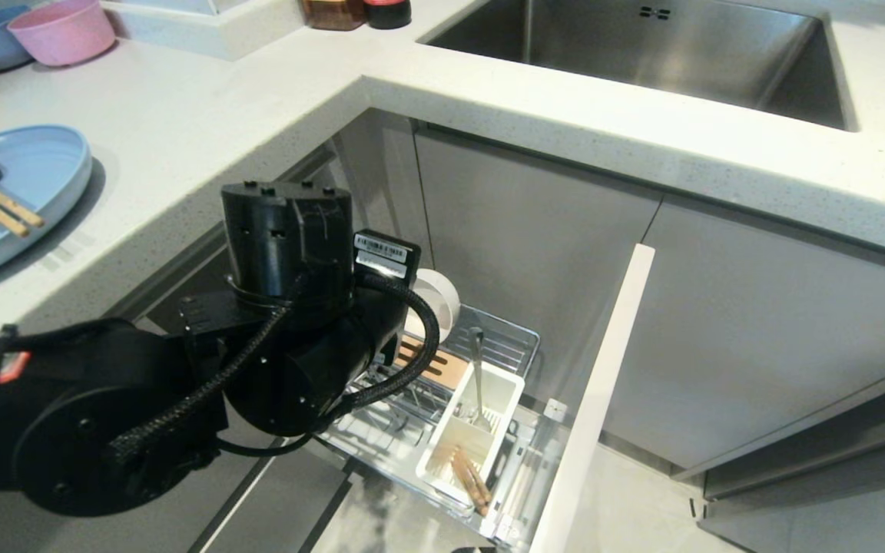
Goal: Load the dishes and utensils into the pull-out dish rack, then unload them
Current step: Pick up the chopsticks and place it in the cupboard
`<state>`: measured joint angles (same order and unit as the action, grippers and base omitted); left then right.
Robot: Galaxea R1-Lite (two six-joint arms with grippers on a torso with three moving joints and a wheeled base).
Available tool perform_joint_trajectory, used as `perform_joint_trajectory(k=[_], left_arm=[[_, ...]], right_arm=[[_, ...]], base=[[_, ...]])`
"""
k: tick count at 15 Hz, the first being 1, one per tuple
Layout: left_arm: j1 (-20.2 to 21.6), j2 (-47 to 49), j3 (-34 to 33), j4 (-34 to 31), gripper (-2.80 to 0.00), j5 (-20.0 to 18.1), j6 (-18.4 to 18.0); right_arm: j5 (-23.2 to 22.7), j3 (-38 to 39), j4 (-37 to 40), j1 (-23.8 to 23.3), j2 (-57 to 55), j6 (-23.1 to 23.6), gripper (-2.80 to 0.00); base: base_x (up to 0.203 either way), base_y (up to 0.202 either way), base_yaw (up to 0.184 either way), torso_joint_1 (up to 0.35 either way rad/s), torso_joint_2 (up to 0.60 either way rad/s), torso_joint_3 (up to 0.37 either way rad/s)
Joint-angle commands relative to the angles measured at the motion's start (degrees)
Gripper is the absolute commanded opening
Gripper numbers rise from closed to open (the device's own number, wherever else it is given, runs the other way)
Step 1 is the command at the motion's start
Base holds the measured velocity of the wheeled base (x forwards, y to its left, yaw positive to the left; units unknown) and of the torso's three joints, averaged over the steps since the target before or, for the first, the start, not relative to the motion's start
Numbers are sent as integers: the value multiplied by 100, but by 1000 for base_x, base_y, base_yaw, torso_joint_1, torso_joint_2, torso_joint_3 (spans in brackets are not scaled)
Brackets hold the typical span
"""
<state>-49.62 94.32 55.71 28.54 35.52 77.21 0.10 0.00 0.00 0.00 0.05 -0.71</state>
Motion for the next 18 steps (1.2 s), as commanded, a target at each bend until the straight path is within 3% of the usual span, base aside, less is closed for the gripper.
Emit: perform_joint_trajectory(k=[1, 4, 7, 10, 13, 18], left_arm=[[-176, -213, 175, -21, -280, 1, -196], [-525, -224, 706, -25, -280, -347, -1258], [-646, -225, 1223, -43, -280, -667, -2709], [-589, -320, 1770, -49, -280, -634, -4110], [-445, -601, 2151, -139, -280, -487, -4798], [684, -1212, 2664, -769, -280, -310, -5634]], right_arm=[[-1, 6, 0, 0, -5, 0, -280], [-1, 2, 0, 0, -5, 0, -280], [-1, 9, 0, 0, -5, 0, -280], [-1, 9, 0, 0, -5, 0, -280], [-1, 9, 0, 0, -5, 0, -280], [-1, 8, 0, 0, -5, 0, -280]], base=[[0, 0, 0, 0, 0, 0], [0, 0, 0, 0, 0, 0], [0, 0, 0, 0, 0, 0], [0, 0, 0, 0, 0, 0], [0, 0, 0, 0, 0, 0], [0, 0, 0, 0, 0, 0]])
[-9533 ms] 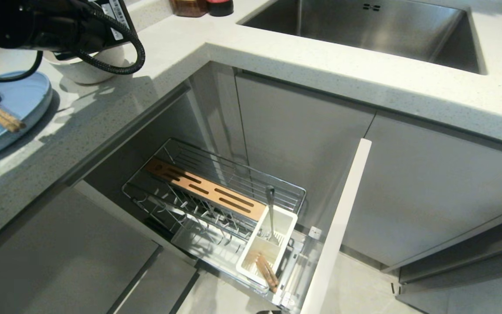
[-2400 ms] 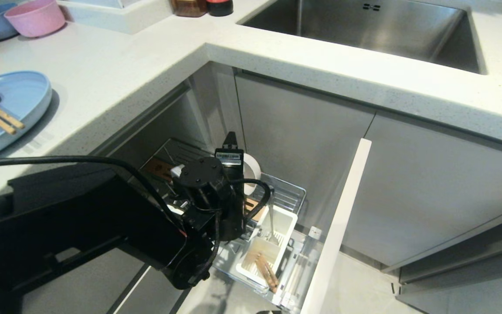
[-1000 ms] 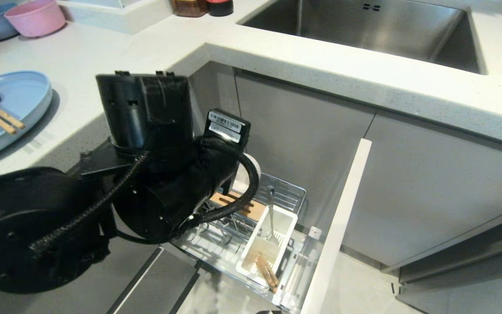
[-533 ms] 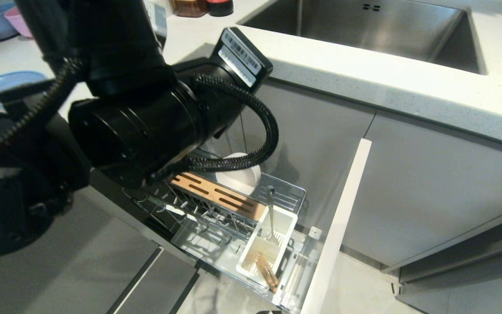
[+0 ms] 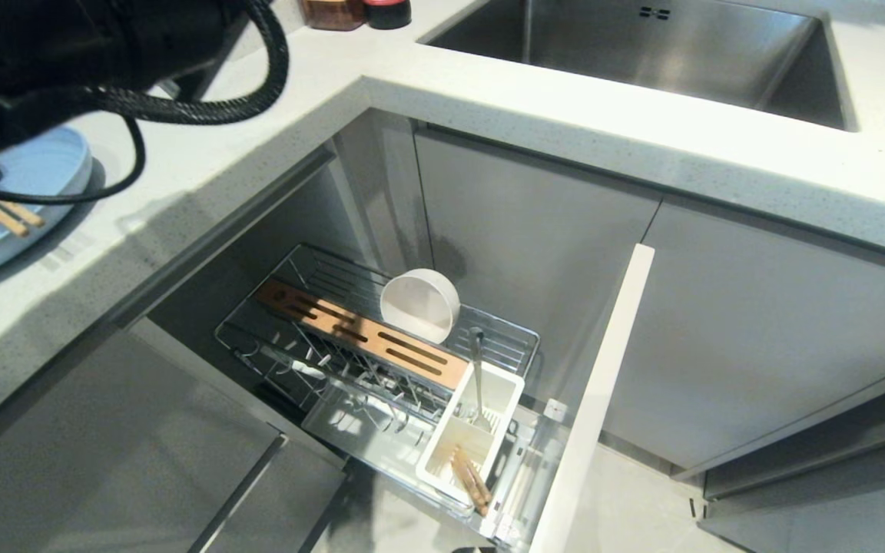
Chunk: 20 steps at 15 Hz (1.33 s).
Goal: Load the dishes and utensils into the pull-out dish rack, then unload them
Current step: Pick up the chopsticks and place it in the cupboard
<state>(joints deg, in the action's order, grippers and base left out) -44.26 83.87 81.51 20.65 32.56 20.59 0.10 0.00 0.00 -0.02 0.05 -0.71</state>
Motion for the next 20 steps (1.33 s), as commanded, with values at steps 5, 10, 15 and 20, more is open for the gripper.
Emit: perform_joint_trajectory(k=[5, 10, 15, 20], left_arm=[[681, -494, 500, -357, -280, 1057, -786], [1594, -797, 776, -2420, -280, 1261, -297], [1983, -820, 1103, -2820, -280, 1551, -195], [2596, -900, 1900, -4366, -280, 1610, 38]], right_arm=[[-1, 8, 0, 2, -5, 0, -280], [-1, 6, 0, 2, -5, 0, -280], [-1, 9, 0, 2, -5, 0, -280], [-1, 6, 0, 2, -5, 0, -280]], base=[[0, 0, 0, 0, 0, 0], [0, 0, 0, 0, 0, 0], [0, 0, 0, 0, 0, 0], [0, 0, 0, 0, 0, 0]])
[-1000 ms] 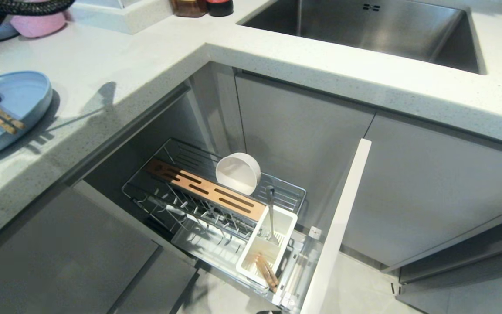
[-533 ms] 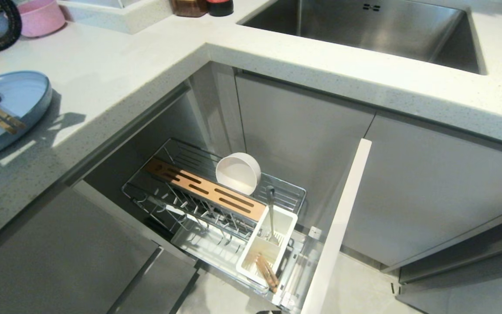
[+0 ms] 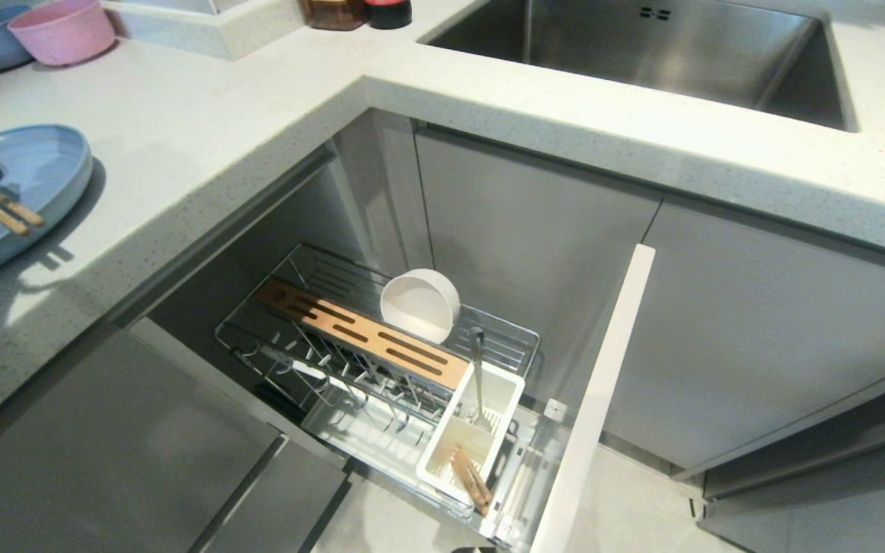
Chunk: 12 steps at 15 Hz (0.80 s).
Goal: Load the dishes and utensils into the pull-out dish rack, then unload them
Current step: Pick up the chopsticks and place it in the cupboard
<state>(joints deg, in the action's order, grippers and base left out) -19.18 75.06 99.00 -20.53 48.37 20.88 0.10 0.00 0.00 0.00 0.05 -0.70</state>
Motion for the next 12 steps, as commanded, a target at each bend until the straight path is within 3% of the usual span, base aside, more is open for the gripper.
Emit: perform_joint_trajectory(k=[1, 4, 12], left_arm=[[174, -23, 353, -626, -280, 25, 161], [237, 106, 1021, -1793, -280, -51, 845], [345, 467, 1055, -2350, -280, -144, 1715]], right_arm=[[-1, 9, 0, 0, -5, -1, -280], [-1, 2, 0, 0, -5, -1, -280], [-1, 4, 0, 0, -5, -1, -280]], base=[[0, 0, 0, 0, 0, 0], [0, 0, 0, 0, 0, 0], [0, 0, 0, 0, 0, 0]])
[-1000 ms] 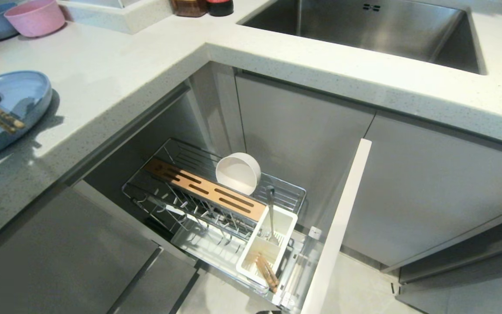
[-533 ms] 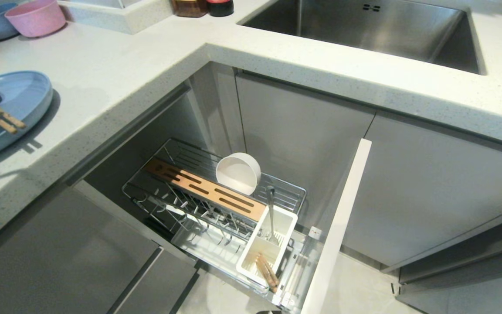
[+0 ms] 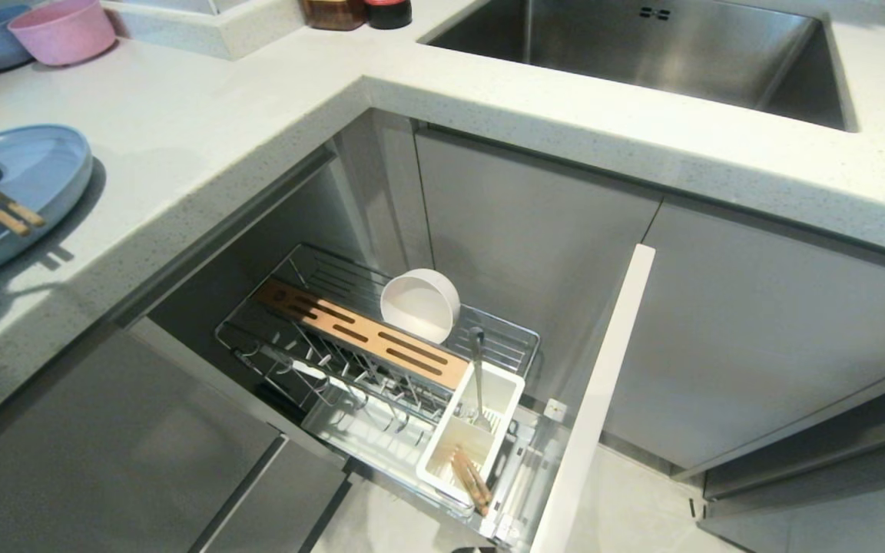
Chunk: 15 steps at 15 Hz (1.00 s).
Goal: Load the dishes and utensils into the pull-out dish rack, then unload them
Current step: Pick up the chopsticks and place it in the cupboard
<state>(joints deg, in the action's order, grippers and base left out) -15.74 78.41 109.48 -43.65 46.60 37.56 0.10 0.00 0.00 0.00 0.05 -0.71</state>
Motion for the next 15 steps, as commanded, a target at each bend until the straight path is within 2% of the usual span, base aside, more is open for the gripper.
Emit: perform_joint_trajectory(k=[1, 2, 5, 7, 10, 15], left_arm=[[1, 193, 11, -251, -280, 26, 210], [-4, 218, 15, -329, 0, 20, 317], [1, 245, 16, -374, 0, -20, 366], [9, 258, -2, -653, 0, -20, 394], [9, 376, 3, -1149, 0, -28, 827], [253, 411, -6, -1229, 0, -29, 946]], right_arm=[[-1, 9, 0, 0, -5, 0, -280], [-1, 8, 0, 0, -5, 0, -280], [-1, 9, 0, 0, -5, 0, -280], [-1, 9, 0, 0, -5, 0, -280], [-1, 9, 0, 0, -5, 0, -280], [-1, 5, 0, 0, -5, 0, -280]], base=[[0, 0, 0, 0, 0, 0], [0, 0, 0, 0, 0, 0], [0, 0, 0, 0, 0, 0], [0, 0, 0, 0, 0, 0], [0, 0, 0, 0, 0, 0], [0, 0, 0, 0, 0, 0]])
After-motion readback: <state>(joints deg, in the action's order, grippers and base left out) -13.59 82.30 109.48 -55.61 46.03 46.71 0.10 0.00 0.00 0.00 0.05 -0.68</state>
